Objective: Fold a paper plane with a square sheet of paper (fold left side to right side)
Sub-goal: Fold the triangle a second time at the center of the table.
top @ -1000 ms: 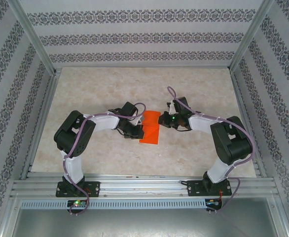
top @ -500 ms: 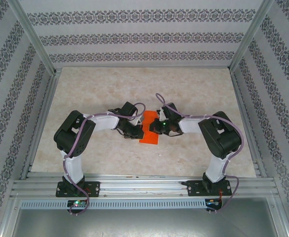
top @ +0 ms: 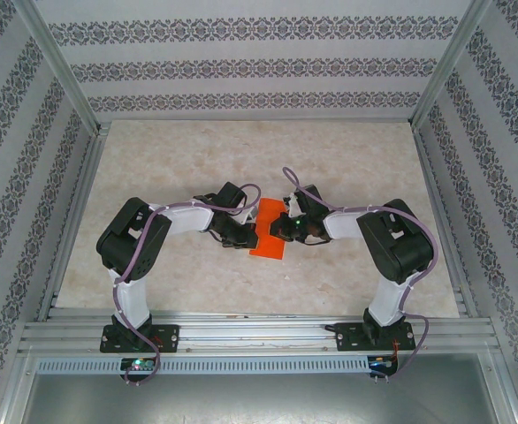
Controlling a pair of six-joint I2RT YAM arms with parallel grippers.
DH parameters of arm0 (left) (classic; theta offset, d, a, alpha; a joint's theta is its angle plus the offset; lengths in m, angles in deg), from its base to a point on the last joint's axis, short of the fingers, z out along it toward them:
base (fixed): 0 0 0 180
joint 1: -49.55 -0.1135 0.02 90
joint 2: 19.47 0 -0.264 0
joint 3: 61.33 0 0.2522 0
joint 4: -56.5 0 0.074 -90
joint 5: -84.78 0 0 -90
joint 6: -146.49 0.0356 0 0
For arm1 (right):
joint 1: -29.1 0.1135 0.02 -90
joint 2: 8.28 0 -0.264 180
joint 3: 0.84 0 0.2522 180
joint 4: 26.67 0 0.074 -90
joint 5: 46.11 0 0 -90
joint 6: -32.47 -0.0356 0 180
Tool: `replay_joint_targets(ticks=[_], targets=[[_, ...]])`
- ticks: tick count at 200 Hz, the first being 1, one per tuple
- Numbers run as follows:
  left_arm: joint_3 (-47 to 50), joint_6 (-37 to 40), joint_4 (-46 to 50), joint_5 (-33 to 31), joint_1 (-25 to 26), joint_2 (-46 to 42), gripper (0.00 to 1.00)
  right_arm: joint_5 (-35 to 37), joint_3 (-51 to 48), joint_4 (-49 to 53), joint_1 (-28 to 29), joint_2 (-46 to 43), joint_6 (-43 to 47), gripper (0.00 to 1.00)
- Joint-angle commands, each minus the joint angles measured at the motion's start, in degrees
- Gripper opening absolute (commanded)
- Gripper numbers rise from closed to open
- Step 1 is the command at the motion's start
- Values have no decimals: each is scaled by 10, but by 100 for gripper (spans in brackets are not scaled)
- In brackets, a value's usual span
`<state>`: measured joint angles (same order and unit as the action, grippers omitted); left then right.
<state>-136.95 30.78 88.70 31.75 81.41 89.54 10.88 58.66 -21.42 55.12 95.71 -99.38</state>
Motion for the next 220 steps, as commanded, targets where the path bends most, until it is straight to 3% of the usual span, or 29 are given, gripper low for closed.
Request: replay_joint_targets(ticks=[1, 59, 220], targets=[[11, -10, 26, 8, -6, -15, 0, 33, -19, 45, -12, 21, 10, 0], [0, -20, -21, 84, 0, -29, 0, 0, -17, 32, -13, 31, -21, 0], [-66, 36, 15, 44, 12, 45, 0, 9, -15, 49, -13, 35, -15, 0]])
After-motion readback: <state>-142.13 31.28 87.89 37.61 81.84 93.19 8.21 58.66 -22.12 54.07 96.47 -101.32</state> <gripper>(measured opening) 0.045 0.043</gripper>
